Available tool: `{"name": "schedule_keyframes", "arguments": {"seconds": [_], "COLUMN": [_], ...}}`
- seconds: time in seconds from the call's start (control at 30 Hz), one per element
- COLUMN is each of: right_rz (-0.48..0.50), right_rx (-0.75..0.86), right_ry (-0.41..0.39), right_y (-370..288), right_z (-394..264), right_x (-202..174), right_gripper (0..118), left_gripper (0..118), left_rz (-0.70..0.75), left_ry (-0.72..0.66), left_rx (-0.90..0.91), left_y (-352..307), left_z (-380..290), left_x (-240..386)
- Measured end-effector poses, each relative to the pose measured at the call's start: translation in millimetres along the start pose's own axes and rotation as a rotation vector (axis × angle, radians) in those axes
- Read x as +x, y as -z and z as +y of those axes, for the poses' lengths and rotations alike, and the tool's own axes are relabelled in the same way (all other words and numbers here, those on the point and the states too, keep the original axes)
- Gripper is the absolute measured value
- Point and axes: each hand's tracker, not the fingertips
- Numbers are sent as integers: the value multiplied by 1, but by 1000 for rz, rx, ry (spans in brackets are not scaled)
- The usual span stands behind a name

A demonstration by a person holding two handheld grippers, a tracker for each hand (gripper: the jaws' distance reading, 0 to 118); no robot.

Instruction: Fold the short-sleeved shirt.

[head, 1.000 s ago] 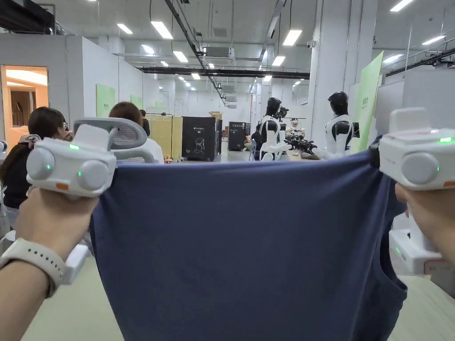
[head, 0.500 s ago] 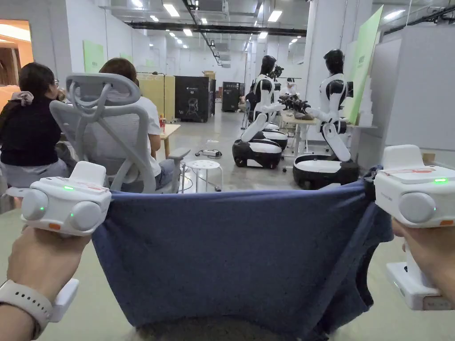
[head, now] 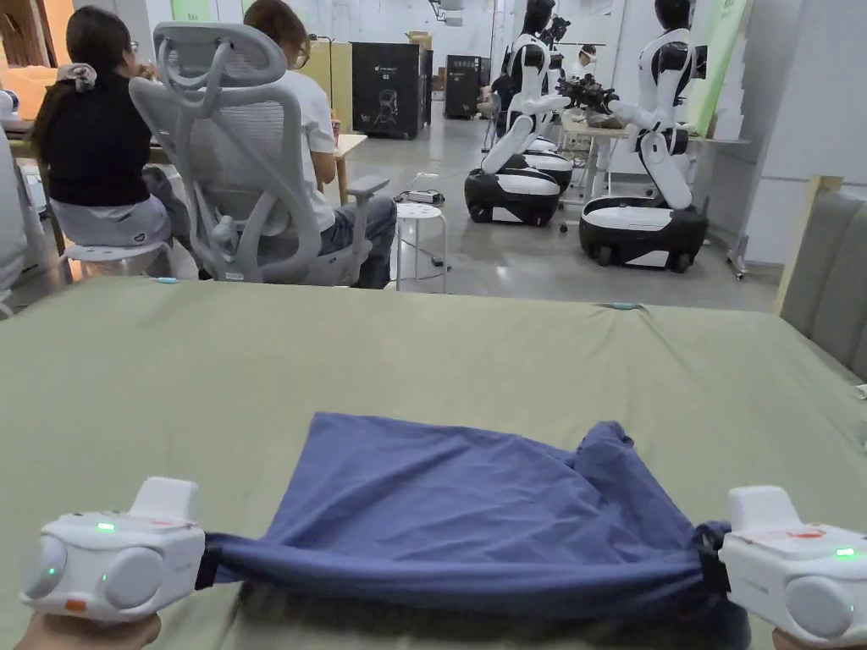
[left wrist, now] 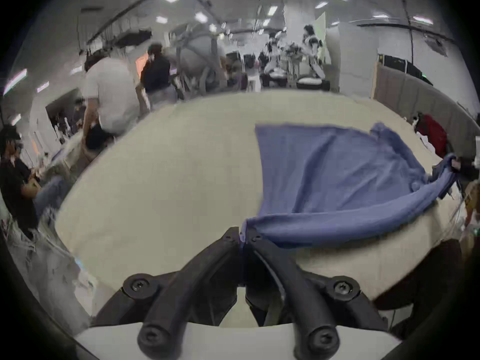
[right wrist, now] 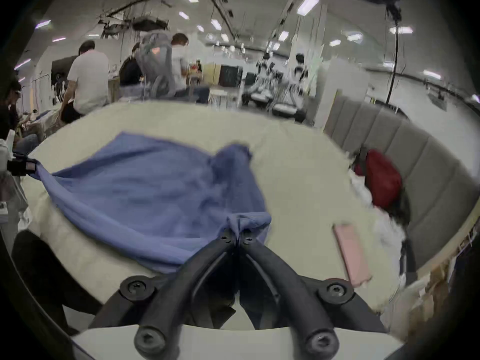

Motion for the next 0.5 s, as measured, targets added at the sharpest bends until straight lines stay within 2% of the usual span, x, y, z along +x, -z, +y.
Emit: {"name": "schedule_keyframes", "arguments": {"seconds": [0.07, 0.1, 0.13, 0.17, 0.2, 0.23, 0.27, 0.3, 0.4, 0.5], "right_rz": [-9, 1, 26, 55, 56, 57, 68, 88, 92, 104], "right_rx": [-18, -16, -27, -60, -73, -68, -40, 23, 115, 173], "right_ry": [5, 22, 34, 33, 29, 20, 6, -10, -23, -19], "right_y": [6, 6, 5, 4, 0, -5, -15, -24, -44, -56], "right_z": [-20, -24, -26, -23, -19, -16, -11, -2, 27, 42], "right_x": [-5, -5, -6, -7, -10, -14, -19, -28, -56, -80], "right_gripper": [1, 8, 25, 59, 99, 117, 118, 118, 117, 110], "left_gripper": [1, 4, 17, 43, 84, 102, 105, 101, 101, 96], "left_rz": [4, -2, -14, -21, -14, 5, 7, 2, -35, -55], "left_ry": [-1, -4, -17, -22, -17, 7, 29, 41, 50, 40], "left_rx": [-23, -22, -24, -20, -7, 44, 88, 136, 234, 316], "left_y": [7, 7, 7, 4, 6, 0, -6, -14, -32, -45], "left_z": [-20, -24, -25, -24, -20, -16, -12, -4, 21, 36], "left_x": [-1, 0, -1, 0, -2, 2, 8, 15, 46, 73]}}
